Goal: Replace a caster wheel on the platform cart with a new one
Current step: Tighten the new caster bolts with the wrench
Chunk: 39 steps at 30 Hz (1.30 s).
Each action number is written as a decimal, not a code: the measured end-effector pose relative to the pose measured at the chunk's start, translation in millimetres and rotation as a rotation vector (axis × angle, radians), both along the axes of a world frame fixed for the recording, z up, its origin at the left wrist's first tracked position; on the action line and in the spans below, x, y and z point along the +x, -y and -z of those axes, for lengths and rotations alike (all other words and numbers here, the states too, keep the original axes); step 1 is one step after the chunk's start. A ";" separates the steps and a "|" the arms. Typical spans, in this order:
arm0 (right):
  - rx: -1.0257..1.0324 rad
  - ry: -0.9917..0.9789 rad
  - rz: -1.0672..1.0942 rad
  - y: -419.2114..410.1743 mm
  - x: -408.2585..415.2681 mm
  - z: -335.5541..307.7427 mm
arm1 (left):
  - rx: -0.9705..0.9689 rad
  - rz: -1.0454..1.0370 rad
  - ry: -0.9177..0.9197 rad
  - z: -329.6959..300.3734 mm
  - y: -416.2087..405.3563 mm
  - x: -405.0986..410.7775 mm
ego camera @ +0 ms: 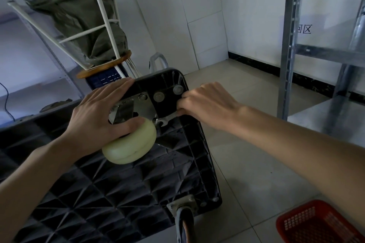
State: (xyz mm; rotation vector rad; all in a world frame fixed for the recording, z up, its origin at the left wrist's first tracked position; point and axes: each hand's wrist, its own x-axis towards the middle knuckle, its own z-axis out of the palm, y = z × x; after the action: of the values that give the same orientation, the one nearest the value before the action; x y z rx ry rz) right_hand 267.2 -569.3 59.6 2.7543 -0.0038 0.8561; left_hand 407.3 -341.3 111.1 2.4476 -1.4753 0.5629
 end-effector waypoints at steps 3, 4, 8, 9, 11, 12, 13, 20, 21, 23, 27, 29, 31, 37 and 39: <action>0.053 -0.007 -0.025 1.8 1.6 -3.1 | -0.003 0.001 0.001 0.0 1.1 -1.3; 0.056 -0.013 -0.032 2.4 2.1 -5.0 | -0.006 0.000 0.002 -0.2 1.5 -1.5; -0.020 -0.071 -0.007 1.2 6.5 -14.2 | -0.009 0.005 0.004 0.7 1.7 -1.1; -0.016 -0.086 -0.001 1.0 8.0 -17.9 | -0.009 0.007 0.003 0.7 1.6 -0.7; -0.026 -0.106 0.005 -0.5 11.1 -25.1 | -0.014 0.010 0.003 1.1 1.2 0.0; -0.041 -0.115 0.007 -2.0 12.4 -28.1 | -0.019 0.012 0.003 1.4 1.1 0.0; -0.061 -0.119 0.016 -3.4 13.1 -30.6 | -0.024 0.014 0.004 1.9 1.4 -0.1; -0.095 -0.169 0.026 -5.1 12.1 -34.1 | -0.038 0.025 0.005 2.9 0.9 2.9; -0.090 -0.179 0.029 -4.6 11.4 -35.4 | -0.036 0.028 0.008 2.9 1.3 3.3; -0.149 -0.172 0.048 -5.2 12.7 -36.0 | -0.030 0.028 0.018 3.1 1.1 3.0; -0.277 -0.196 0.074 -14.9 14.3 -48.8 | -0.031 0.023 0.029 3.5 0.7 3.3; -0.284 -0.233 0.058 -19.6 14.2 -61.9 | -0.029 0.024 0.025 3.8 1.2 3.6; -0.310 -0.255 0.056 -26.6 16.3 -70.8 | -0.028 0.030 0.030 3.5 1.6 3.8; -0.326 -0.231 0.070 -34.0 28.6 -68.5 | -0.033 0.027 0.030 3.8 0.6 4.2; -0.312 -0.223 0.062 -30.8 26.2 -64.5 | -0.036 0.036 0.029 4.5 0.4 4.1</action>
State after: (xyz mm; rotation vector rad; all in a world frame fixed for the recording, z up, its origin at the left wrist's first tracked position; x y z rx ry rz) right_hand 293.4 -538.5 124.1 2.5227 0.0793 0.4832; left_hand 411.4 -341.7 106.6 2.3906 -1.5032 0.6157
